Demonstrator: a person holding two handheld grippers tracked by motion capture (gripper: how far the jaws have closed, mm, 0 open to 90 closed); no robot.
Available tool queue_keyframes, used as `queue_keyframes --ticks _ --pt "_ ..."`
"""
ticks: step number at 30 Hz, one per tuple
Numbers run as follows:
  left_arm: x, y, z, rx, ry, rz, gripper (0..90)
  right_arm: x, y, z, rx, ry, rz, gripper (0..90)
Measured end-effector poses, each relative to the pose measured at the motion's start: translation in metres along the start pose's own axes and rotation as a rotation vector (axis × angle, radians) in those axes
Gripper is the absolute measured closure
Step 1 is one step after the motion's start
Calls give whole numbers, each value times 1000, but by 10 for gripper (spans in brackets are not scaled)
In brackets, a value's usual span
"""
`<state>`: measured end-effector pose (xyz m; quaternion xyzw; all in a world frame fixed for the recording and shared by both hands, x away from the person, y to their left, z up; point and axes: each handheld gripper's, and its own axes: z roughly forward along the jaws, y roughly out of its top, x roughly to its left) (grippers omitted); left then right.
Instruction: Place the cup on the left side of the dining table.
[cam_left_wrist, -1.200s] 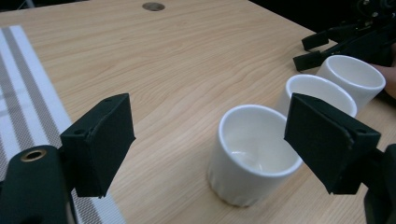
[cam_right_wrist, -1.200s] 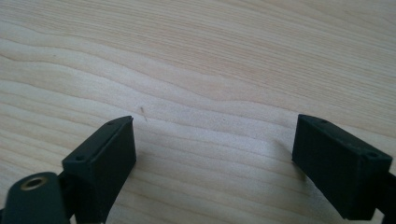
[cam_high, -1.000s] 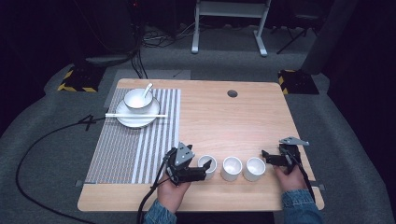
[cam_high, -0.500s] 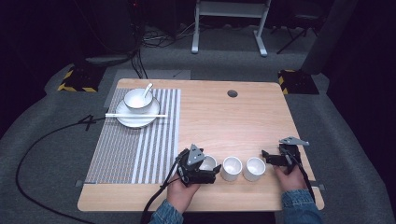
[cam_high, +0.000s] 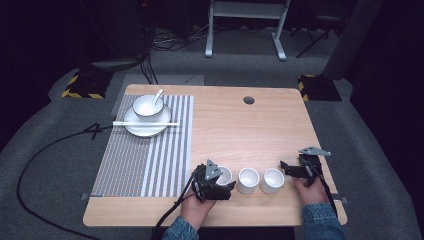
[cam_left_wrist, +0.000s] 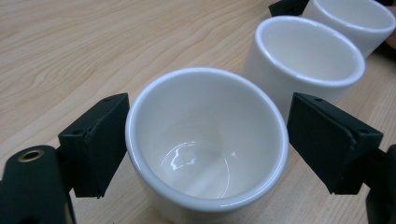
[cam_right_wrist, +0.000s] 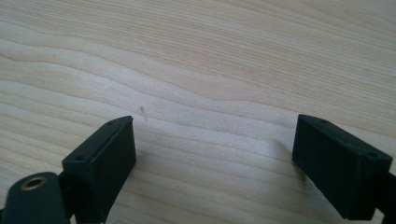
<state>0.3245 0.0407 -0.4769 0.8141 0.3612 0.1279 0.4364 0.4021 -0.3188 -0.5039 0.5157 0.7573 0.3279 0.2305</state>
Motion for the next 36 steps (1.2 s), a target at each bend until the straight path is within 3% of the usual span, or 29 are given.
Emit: queue_keyframes --ticks 12,20,21,29,36 --pt "-1 -10 8 14 41 61 266 0 0 0 0 0 0 133" --pt "1 -8 8 22 27 46 272 0 0 0 0 0 0 133" --pt "1 -8 8 23 17 37 272 0 0 0 0 0 0 133" --pt "-4 5 -3 23 21 96 272 0 0 0 0 0 0 133" --pt "0 18 -18 5 0 85 271 0 0 0 0 0 0 133"
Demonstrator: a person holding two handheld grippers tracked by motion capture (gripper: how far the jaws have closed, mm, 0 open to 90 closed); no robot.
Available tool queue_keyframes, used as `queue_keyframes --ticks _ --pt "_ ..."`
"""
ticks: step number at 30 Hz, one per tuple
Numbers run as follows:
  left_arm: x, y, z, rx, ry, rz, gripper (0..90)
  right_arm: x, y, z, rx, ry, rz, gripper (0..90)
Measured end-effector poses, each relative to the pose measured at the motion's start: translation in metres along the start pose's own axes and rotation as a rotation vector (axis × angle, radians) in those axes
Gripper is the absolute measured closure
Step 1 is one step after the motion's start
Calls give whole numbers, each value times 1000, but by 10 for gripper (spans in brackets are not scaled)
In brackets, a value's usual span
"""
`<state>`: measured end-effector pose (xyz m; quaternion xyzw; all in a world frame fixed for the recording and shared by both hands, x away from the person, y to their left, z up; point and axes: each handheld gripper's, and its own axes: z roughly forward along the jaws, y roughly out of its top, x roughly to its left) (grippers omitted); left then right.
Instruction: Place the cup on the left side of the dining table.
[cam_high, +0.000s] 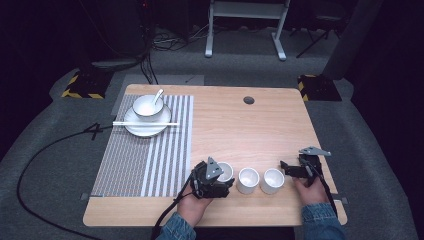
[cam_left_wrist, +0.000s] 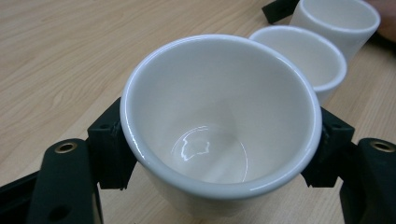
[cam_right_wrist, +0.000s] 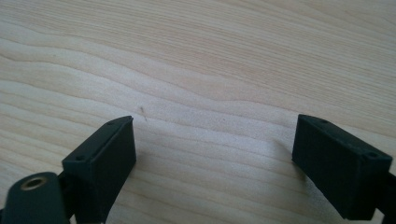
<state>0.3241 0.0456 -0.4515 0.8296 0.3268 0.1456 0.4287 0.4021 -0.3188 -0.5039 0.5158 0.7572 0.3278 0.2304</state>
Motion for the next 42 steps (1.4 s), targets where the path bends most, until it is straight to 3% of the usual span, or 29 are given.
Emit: queue_keyframes --ticks 4,19,23,26,42 --pt "5 7 -9 -5 31 20 272 0 0 0 0 0 0 133" --pt "43 22 -36 -40 78 -38 272 0 0 0 0 0 0 133" --pt "53 24 -42 -33 118 -37 272 0 0 0 0 0 0 133" --pt "62 25 -46 -47 125 -54 272 0 0 0 0 0 0 133" --pt "98 29 -59 -63 181 -99 272 0 0 0 0 0 0 133"
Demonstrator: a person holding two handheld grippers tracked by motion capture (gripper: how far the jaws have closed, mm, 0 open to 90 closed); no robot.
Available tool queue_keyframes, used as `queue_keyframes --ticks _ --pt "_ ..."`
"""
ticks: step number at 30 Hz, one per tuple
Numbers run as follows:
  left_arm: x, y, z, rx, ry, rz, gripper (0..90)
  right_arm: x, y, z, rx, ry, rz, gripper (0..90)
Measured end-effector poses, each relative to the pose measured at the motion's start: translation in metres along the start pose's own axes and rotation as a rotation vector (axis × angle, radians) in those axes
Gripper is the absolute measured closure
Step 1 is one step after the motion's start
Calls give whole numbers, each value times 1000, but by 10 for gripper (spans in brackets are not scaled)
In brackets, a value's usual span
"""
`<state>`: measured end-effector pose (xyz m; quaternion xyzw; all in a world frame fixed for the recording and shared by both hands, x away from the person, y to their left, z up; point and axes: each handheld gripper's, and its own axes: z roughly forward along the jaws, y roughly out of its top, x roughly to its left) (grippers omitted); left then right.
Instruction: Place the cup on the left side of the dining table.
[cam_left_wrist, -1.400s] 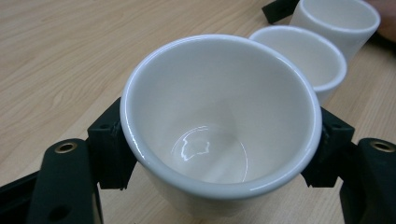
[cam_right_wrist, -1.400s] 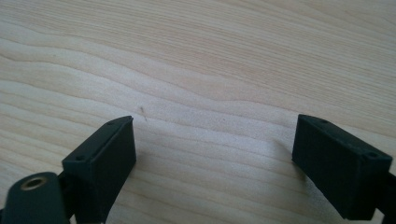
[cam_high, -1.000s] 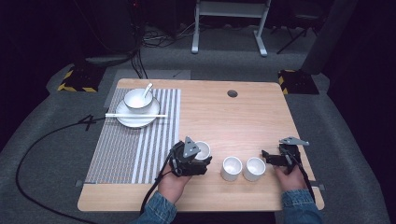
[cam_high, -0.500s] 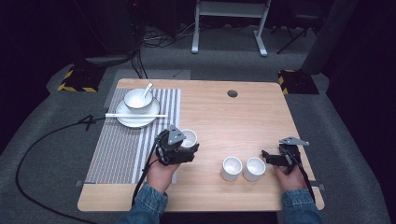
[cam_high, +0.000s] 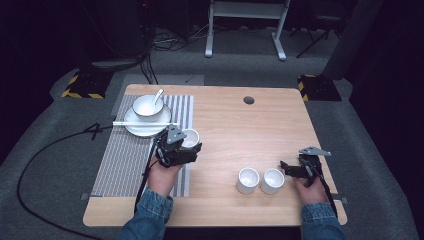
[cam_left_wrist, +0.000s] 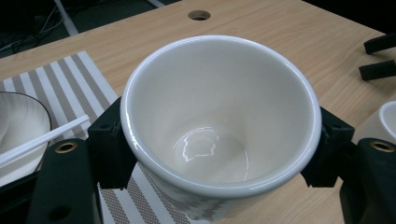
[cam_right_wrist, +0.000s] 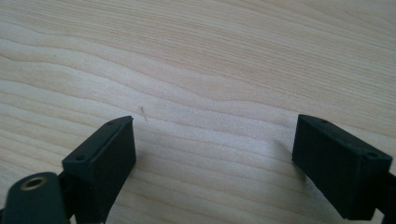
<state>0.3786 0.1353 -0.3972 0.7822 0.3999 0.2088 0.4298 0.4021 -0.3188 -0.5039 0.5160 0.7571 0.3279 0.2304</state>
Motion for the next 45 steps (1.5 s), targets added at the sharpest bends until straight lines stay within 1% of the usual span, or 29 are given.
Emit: queue_keyframes --ticks 3,5,7,9,12,16,21,23,24,29,32,34,35,40,43,45 --pt "5 1 2 -6 10 -8 272 0 0 0 0 0 0 133" --pt "9 0 3 -14 18 -22 272 0 0 0 0 0 0 133" --pt "13 1 3 -26 41 -27 272 0 0 0 0 0 0 133" --pt "16 2 3 -34 70 -21 272 0 0 0 0 -1 1 133" --pt "25 1 4 -44 85 -45 272 0 0 0 0 -2 1 133" --pt "35 -1 9 -36 110 -59 272 0 0 0 0 -1 1 133" --pt "47 -8 16 -22 141 -79 272 0 0 0 0 -1 1 133" --pt "52 -11 19 -17 151 -91 272 0 0 0 0 -2 1 133" --pt "55 -13 20 -16 156 -103 272 0 0 0 0 -1 1 133" --pt "70 -22 31 -15 179 -132 272 0 0 0 0 -1 1 133" --pt "75 -28 38 1 196 -142 272 0 0 0 0 -1 1 133" --pt "78 -32 43 12 196 -149 272 0 0 0 0 -1 1 133" --pt "79 -33 45 20 198 -145 272 0 0 0 0 -1 1 133" --pt "78 -38 56 63 197 -139 272 0 0 0 0 -2 1 133" --pt "78 -43 62 93 203 -131 272 0 0 0 0 -2 1 133" --pt "79 -46 65 108 203 -138 272 0 0 0 0 -2 1 133"
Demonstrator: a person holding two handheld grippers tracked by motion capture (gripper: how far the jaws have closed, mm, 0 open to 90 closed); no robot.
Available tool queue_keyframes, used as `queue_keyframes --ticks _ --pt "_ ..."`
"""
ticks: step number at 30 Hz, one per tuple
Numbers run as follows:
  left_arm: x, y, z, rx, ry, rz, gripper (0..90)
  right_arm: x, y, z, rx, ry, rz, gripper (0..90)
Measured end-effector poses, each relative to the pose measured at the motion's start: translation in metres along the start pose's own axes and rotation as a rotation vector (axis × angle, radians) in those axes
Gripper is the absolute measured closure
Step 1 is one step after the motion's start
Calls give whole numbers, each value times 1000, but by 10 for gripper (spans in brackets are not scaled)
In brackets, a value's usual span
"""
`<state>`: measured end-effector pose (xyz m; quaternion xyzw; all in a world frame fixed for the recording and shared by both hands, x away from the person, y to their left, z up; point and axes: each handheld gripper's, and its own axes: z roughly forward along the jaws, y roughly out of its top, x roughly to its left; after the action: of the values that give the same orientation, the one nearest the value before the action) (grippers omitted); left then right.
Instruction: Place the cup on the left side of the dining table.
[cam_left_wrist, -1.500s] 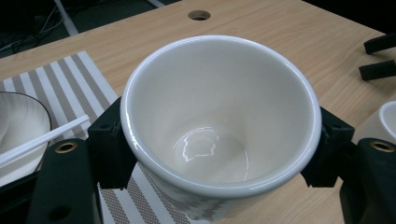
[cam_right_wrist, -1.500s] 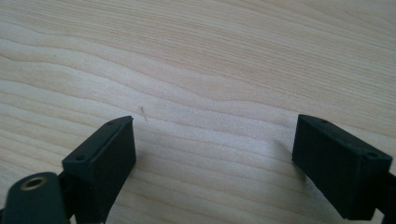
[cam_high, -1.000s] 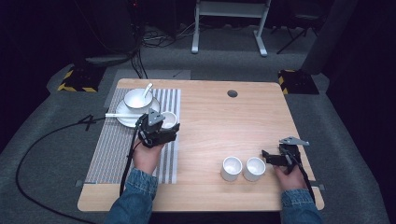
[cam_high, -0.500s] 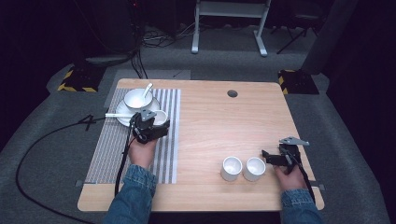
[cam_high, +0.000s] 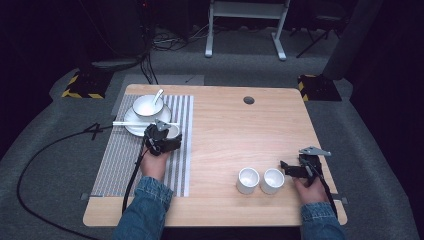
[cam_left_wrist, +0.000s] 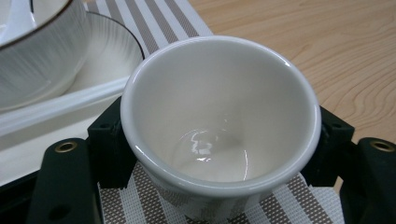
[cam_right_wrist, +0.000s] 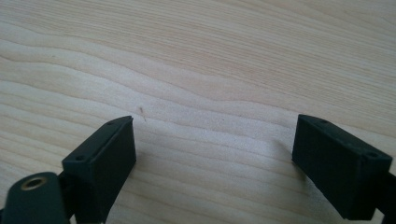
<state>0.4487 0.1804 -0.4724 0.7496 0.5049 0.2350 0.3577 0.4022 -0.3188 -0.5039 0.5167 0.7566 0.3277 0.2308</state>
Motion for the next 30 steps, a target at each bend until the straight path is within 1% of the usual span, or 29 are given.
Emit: queue_keyframes --ticks 1,5,6,9,11,14,17,21,24,26,28,30 --pt "0 -1 1 2 1 -5 272 0 0 0 0 0 0 133" --pt "1 -4 3 -1 18 6 272 0 0 0 0 0 0 133" --pt "1 -5 4 -4 19 2 272 0 0 0 0 0 0 133" --pt "3 -8 7 3 20 11 271 0 0 0 0 0 0 133" --pt "4 -11 8 -25 11 9 272 0 0 0 0 0 0 133" --pt "6 -13 7 -31 -4 -12 271 0 0 0 0 0 0 133" --pt "7 -15 7 -42 -4 -5 271 0 0 0 0 0 0 133" --pt "6 -16 7 -36 5 -5 269 0 0 0 0 0 0 133" --pt "6 -17 7 -33 3 -12 264 0 0 0 0 0 0 133" --pt "6 -15 5 -40 -4 -16 250 0 0 0 0 0 0 133" --pt "5 -14 2 -54 1 -12 248 0 0 0 0 0 0 133" --pt "6 -13 -2 -71 -3 -23 239 0 0 0 0 0 0 133"
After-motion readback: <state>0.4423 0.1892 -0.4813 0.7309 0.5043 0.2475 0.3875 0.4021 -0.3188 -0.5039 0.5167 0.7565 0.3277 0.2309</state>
